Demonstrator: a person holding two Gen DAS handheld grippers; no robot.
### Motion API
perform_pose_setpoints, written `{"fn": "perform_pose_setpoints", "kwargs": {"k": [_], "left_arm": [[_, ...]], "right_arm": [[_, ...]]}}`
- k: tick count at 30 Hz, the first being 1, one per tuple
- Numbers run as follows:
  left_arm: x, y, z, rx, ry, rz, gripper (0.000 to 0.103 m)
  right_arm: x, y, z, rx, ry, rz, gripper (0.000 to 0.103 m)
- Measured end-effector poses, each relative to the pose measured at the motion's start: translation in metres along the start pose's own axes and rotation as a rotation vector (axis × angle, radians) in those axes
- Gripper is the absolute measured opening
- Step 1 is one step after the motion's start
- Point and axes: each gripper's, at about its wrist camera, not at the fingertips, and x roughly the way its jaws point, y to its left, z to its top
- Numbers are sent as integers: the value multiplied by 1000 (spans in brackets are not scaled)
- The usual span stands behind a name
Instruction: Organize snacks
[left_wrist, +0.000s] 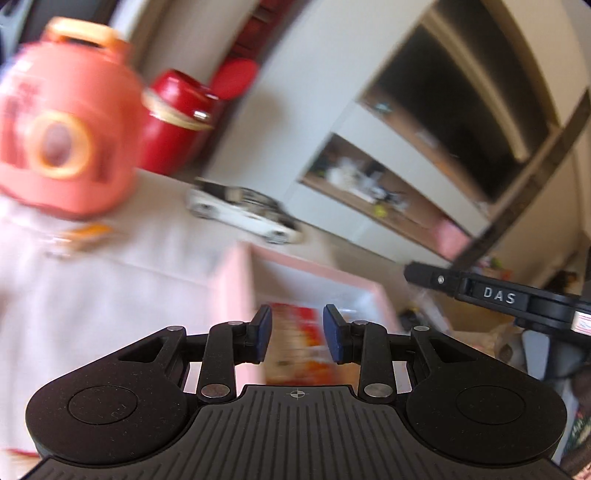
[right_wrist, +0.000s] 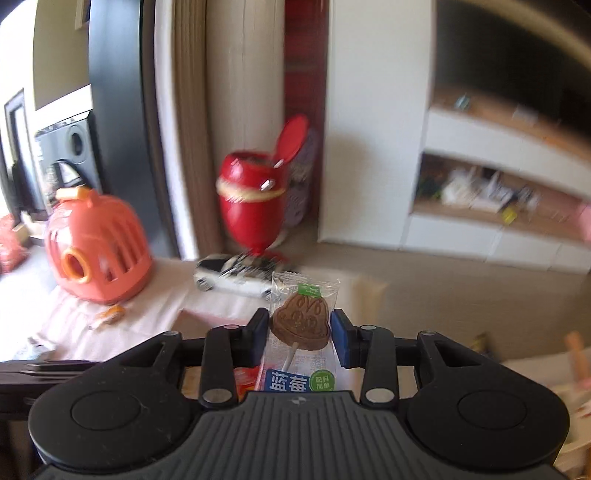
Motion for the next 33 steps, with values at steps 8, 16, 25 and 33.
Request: {"fn": "perform_pose_setpoints", "kwargs": {"k": [8,16,25,33], "left_arm": [[-25,52,3,7,-54,137,35],[-24,75,-3,90,38,319,35],[-61,114,-3,154,5,410,35],[-119,156,-4,85,-58,541,35]], "right_arm": [[12,22,-23,-38,2,2,60],[22,59,-15,-70,59,56,66],[90,153,26,-79,225,252,72],[184,231,20,-46,361,199,73]]}}
